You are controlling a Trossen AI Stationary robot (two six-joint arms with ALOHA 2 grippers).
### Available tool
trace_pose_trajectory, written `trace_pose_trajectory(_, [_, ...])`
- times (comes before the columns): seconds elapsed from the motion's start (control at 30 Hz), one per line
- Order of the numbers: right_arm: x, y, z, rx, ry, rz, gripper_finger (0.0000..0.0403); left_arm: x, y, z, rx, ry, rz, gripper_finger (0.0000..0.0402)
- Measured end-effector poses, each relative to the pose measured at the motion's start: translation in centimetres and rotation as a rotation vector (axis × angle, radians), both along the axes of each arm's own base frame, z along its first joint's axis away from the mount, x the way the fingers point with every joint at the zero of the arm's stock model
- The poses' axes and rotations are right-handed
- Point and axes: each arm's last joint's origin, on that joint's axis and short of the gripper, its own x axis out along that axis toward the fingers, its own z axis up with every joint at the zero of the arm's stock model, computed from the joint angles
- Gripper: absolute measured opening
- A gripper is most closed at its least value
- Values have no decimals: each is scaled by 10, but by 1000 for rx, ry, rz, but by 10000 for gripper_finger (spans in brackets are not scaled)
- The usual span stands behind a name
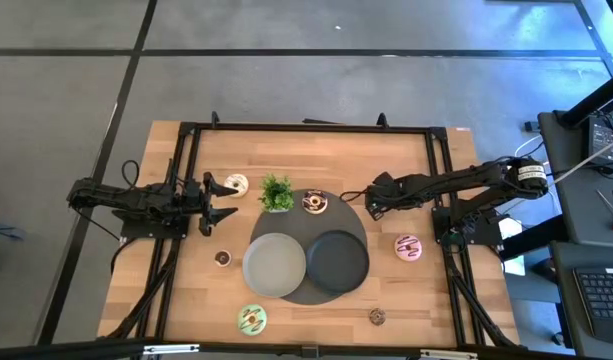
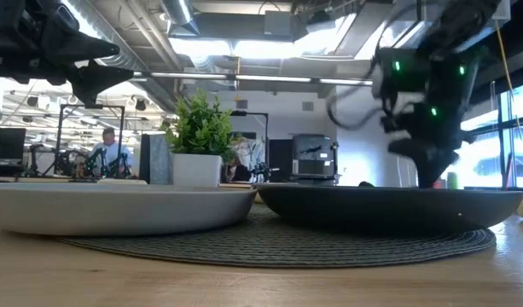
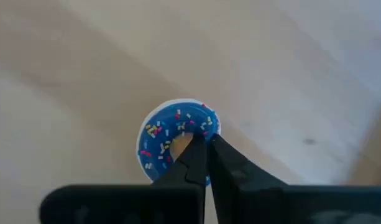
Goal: Pick & Place donuts
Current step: Put the small blue donut on the black plate
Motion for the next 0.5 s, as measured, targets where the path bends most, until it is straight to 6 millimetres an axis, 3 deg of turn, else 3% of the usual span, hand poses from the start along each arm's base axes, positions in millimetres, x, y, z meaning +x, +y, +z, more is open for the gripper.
trace_pose_trajectory(0.13, [24,22,27,24,-116,109,19,0,1,0,-3,-5,49,269])
trace_pose_trajectory(0.3, [56,67,55,46,-318,302,21,0,2,1,-5,-5,72,269])
trace_pose_trajectory(0.5, [86,111,56,67,-374,445,11,0,2,1,-5,-5,72,269])
